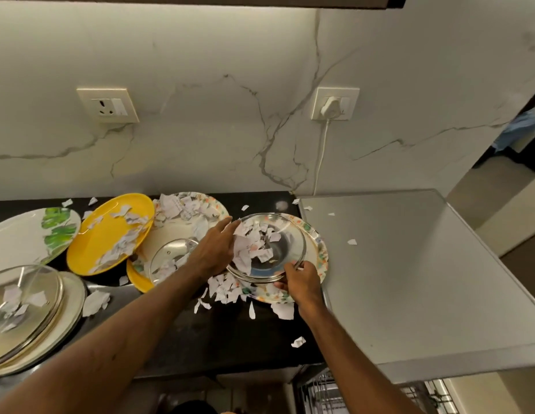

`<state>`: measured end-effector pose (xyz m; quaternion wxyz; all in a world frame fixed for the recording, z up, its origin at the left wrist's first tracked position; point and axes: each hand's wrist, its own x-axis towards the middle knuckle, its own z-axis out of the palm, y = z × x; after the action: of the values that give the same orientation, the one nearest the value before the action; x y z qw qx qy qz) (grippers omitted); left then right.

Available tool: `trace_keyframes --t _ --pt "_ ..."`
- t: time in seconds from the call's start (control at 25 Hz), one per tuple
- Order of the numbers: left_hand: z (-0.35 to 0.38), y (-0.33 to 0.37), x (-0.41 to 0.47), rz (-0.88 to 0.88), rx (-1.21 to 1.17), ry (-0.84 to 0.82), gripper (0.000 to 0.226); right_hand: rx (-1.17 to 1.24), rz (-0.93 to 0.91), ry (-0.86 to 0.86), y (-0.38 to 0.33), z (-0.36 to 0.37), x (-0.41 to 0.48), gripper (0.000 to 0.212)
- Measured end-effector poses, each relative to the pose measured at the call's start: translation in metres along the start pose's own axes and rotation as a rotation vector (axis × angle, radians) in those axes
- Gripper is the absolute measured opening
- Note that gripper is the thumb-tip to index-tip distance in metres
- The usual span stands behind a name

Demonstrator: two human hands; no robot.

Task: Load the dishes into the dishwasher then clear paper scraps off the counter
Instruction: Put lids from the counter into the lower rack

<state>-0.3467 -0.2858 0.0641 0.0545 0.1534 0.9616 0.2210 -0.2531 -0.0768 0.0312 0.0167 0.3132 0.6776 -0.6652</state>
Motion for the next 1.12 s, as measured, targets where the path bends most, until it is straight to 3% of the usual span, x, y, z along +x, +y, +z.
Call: trace_keyframes --t 0.08,0.2,0.32,0.48,0.6,0.72,0.76,0.84,0.96,1.04,1.12 --pt "-0.005 0.006 0.008 0.208 0.085 0.002 0.053 0.001 -0.036 0.015 -0.001 -0.004 -0.003 0.019" --pt "-0.008 0.033 0.013 0.542 0.159 -0.223 0.061 -0.06 -0.094 0.05 -0.007 -0.001 -0.004 0.023" --pt "0.003 0.04 0.02 0.472 0.202 -0.466 0.059 -0.039 -0.113 0.016 -0.017 0.006 -0.003 0.03" --pt "-0.008 0.014 0.048 0.331 0.325 -0.449 0.061 -0.018 -0.151 -0.03 -0.033 0.009 -0.002 0.021" --pt "-0.024 -0.016 0.064 0.149 0.493 -0.295 0.07 -0.068 -0.201 -0.03 -0.037 0.009 -0.003 0.022" --pt "-0.036 -0.035 0.073 -0.164 0.403 0.003 0.068 -0.129 -0.24 -0.039 -0.04 0.012 -0.003 0.023" --pt "-0.04 -0.034 0.076 -0.175 0.379 0.077 0.071 -0.139 -0.249 -0.045 -0.041 0.013 -0.003 0.022" --pt "-0.047 -0.022 0.079 0.035 0.328 0.071 0.072 -0.144 -0.246 -0.054 -0.042 0.015 -0.002 0.021" --pt "-0.037 -0.005 0.075 0.409 0.317 -0.303 0.063 -0.154 -0.235 -0.034 -0.044 0.023 -0.001 0.026" --pt "-0.028 -0.02 0.074 0.387 0.424 -0.377 0.058 -0.148 -0.235 -0.024 -0.046 0.026 0.001 0.026" --pt "-0.03 -0.041 0.077 0.179 0.521 -0.243 0.055 -0.137 -0.248 -0.031 -0.049 0.027 0.002 0.024"
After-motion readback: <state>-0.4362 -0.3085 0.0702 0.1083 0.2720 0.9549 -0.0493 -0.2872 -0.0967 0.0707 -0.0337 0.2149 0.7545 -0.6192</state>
